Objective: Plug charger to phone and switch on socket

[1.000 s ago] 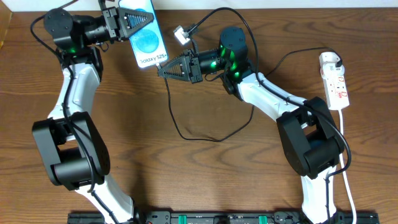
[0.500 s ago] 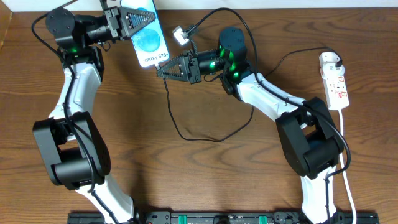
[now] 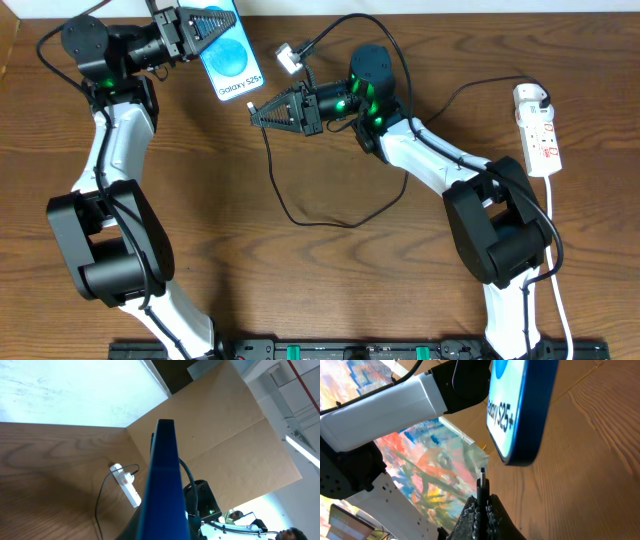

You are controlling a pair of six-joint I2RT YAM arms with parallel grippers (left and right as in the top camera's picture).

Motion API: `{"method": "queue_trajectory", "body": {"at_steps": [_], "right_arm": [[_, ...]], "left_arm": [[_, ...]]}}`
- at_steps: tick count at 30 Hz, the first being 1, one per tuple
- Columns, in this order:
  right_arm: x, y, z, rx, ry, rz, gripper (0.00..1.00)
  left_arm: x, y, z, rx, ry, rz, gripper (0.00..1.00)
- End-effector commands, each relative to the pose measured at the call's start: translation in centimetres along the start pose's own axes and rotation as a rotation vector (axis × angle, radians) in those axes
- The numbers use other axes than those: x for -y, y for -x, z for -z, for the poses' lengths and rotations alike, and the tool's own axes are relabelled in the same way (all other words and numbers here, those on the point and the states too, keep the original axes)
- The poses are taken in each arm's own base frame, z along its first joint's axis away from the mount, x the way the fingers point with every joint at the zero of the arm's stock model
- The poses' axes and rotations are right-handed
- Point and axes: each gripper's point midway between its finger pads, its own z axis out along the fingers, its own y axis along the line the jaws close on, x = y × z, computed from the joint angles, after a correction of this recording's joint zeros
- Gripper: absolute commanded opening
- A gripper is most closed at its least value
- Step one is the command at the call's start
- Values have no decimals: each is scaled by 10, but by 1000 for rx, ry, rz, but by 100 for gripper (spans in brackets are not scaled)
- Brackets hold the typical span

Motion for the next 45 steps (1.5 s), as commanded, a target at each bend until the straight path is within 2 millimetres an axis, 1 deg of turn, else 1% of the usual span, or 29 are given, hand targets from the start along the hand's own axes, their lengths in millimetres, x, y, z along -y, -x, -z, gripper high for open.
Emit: {"method": "queue_trajectory", "body": {"at_steps": [1, 10, 24, 33, 45], "right_arm": [[-6, 4, -3, 3, 8, 23, 1], [-6, 6, -3, 16, 2, 25, 1], [-2, 12, -3, 48, -20, 3, 1], [0, 14, -2, 62, -29, -8, 1], [0, 15, -3, 68, -33, -8, 1]], "left_arm": [[21, 5, 0, 11, -6, -71, 7], [21, 1, 0, -12, -10, -71, 6], [22, 1, 0, -16, -11, -63, 7], [24, -5, -6, -45, -23, -55, 7], [24, -5, -7, -45, -23, -43, 7]]}}
